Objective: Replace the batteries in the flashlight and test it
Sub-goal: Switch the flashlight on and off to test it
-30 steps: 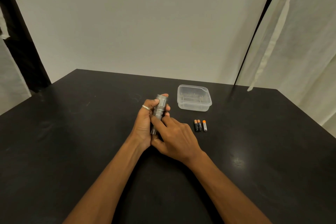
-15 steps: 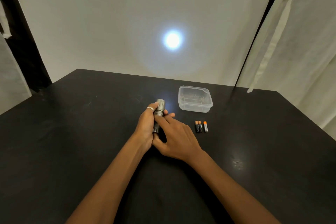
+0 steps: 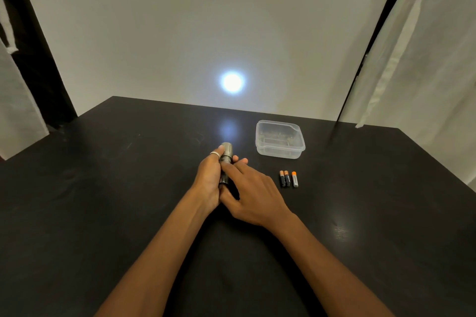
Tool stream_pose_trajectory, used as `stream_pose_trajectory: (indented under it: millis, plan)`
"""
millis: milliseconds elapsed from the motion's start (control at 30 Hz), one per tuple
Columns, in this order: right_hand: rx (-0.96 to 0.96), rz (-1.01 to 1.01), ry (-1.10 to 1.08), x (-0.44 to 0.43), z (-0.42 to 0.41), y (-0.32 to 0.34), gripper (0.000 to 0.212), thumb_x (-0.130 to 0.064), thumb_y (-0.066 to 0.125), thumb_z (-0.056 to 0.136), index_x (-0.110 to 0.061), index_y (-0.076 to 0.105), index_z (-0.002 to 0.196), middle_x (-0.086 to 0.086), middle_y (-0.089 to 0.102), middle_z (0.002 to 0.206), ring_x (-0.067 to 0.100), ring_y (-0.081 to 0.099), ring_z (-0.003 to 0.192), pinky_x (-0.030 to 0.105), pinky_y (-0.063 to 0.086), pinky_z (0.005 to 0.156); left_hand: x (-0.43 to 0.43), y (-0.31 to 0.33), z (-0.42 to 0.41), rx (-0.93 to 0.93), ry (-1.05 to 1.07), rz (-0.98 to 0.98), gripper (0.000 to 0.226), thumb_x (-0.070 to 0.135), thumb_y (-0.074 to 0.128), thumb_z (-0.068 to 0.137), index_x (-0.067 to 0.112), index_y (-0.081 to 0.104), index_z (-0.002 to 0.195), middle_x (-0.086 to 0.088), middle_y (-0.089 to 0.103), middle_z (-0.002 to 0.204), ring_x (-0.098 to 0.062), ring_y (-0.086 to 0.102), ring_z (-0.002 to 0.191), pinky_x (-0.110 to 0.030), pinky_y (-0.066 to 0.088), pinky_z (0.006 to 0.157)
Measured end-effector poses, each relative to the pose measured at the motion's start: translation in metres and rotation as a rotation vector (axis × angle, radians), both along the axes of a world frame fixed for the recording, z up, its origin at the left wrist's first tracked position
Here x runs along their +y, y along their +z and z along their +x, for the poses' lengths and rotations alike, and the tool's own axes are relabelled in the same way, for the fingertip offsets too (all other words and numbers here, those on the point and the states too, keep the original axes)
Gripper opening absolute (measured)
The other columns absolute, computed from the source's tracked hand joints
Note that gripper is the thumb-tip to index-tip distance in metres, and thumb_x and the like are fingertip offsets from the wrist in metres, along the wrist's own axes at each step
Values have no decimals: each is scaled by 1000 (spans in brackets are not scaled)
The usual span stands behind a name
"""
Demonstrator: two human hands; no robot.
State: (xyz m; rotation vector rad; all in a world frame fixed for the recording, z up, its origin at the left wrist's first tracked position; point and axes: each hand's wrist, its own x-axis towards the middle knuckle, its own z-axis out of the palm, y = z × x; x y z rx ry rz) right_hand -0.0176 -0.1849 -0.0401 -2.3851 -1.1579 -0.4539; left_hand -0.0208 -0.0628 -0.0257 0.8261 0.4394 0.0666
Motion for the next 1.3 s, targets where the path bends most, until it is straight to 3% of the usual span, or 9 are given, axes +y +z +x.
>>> stream_pose_trajectory:
  millis: [467,633,800,1033,1133,1200,1300]
  plan:
    - [30,-25,2,-1,1,2,41,-36,51,95,-25,49,135,-4,59,107,18,61,89,31,45,60,-1,3,-2,18,-12,33,30,37,57,102,12,63,117,-2,71,84,-19,78,88,-38,59,78]
    - [74,-21,15,-1,4,-1,41,-32,49,95,-23,49,136,0,59,109,21,61,92,40,53,66,-1,3,0,13,-24,49,29,37,55,104,9,63,109,-1,66,82,-17,76,83,-36,59,77]
    - [71,-33,46,-3,7,-5,40,-29,47,99,-20,50,137,3,60,112,23,60,93,44,55,72,1,0,3,-3,-43,69,28,35,55,104,8,62,107,-2,64,83,-14,73,74,-29,57,66]
    - [94,7,59,-4,4,-2,49,-35,54,94,-27,48,142,-4,60,120,18,62,106,39,57,72,5,-2,2,-40,-39,51,31,38,56,103,9,65,108,-6,71,93,-18,74,87,-34,58,75]
    - [104,-8,53,-5,4,-2,64,-21,57,85,-27,43,148,-3,58,123,20,61,98,41,57,70,7,-3,3,-92,-41,46,30,34,53,105,22,55,132,-12,75,106,-23,76,98,-40,59,84]
    - [75,-24,24,-4,5,-3,69,-12,55,83,-28,40,149,-1,54,125,22,60,99,44,58,66,10,-2,4,-133,-46,48,31,28,52,106,36,51,136,-17,75,112,-27,75,105,-42,58,87]
    - [-1,-3,-39,-4,7,-2,65,-7,58,88,-27,42,148,1,46,131,21,56,109,40,58,61,11,-1,2,-147,-67,72,30,28,55,104,32,61,133,-12,72,123,-26,71,111,-41,58,91]
